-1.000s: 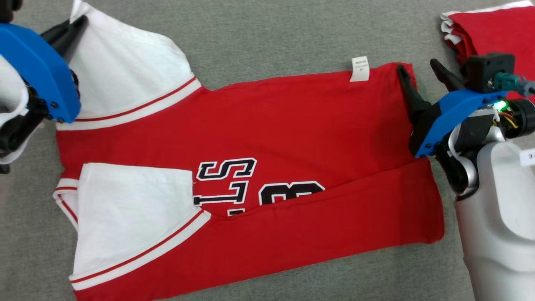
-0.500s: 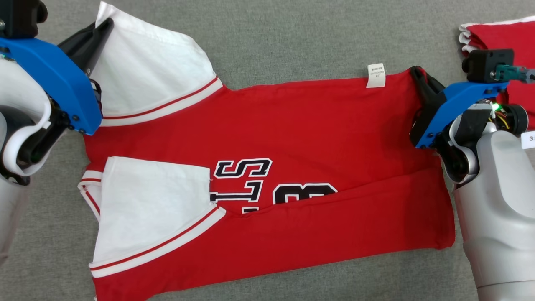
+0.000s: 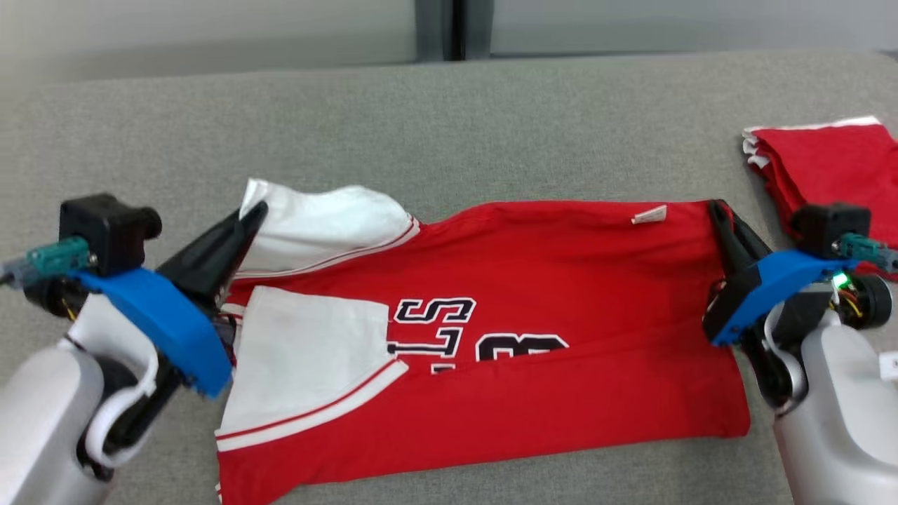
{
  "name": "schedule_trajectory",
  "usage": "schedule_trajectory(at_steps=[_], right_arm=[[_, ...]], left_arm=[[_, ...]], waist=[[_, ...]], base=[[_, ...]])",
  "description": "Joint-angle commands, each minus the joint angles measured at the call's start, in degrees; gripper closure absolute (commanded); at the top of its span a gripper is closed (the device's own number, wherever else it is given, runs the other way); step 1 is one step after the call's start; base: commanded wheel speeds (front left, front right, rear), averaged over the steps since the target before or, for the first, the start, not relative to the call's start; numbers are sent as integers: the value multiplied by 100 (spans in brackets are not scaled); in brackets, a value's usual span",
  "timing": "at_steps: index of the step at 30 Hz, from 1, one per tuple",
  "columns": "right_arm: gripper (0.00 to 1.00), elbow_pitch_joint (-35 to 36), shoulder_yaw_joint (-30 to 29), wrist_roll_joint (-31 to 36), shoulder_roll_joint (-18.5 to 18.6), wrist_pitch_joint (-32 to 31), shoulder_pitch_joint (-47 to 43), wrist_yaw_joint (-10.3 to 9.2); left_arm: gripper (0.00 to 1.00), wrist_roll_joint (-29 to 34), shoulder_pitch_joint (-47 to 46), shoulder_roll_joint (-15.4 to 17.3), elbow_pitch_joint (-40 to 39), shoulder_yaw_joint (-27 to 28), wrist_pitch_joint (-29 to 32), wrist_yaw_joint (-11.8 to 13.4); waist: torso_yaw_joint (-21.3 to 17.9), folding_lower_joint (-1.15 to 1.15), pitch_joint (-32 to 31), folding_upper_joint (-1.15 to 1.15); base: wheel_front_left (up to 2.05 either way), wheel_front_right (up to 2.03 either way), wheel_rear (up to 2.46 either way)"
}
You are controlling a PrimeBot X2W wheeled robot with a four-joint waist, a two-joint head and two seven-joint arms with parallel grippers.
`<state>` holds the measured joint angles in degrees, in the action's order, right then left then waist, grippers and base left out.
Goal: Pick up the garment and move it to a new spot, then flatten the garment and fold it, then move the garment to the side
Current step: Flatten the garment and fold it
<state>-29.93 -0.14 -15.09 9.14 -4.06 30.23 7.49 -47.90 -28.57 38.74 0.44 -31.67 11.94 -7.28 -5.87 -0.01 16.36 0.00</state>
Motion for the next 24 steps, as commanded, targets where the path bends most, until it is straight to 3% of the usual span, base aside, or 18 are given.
schedule_trajectory(at_steps=[1,11,12,13,14,15,20,24], right_arm=[[100,126,-44,-29,42,61,-286,0],[100,893,-469,41,-247,149,-1626,0],[85,943,-511,55,-290,157,-1729,0],[64,988,-549,63,-324,174,-1819,0],[44,1018,-592,90,-360,192,-1913,0],[0,1052,-654,114,-398,224,-1993,0],[0,1277,-946,182,-540,380,-2348,0],[0,1431,-1220,218,-606,489,-2551,0]], left_arm=[[100,-42,296,32,-112,12,-138,70],[100,-236,1931,-187,-164,-164,-991,282],[88,-233,2038,-253,-100,-186,-1099,285],[50,-259,2134,-306,-18,-206,-1192,280],[1,-265,2221,-348,61,-229,-1294,261],[0,-268,2295,-382,149,-239,-1402,242],[0,-332,2584,-623,446,-46,-2182,213],[0,-310,2724,-862,470,368,-2615,396]], waist=[[-54,1,-194,0],[54,1,-653,0],[61,1,-675,0],[68,1,-693,0],[78,1,-714,0],[86,1,-733,0],[125,1,-822,0],[190,1,-913,0]], base=[[0,0,0],[0,0,0],[0,0,0],[0,0,0],[0,0,0],[0,0,0],[0,0,0],[0,0,0]])
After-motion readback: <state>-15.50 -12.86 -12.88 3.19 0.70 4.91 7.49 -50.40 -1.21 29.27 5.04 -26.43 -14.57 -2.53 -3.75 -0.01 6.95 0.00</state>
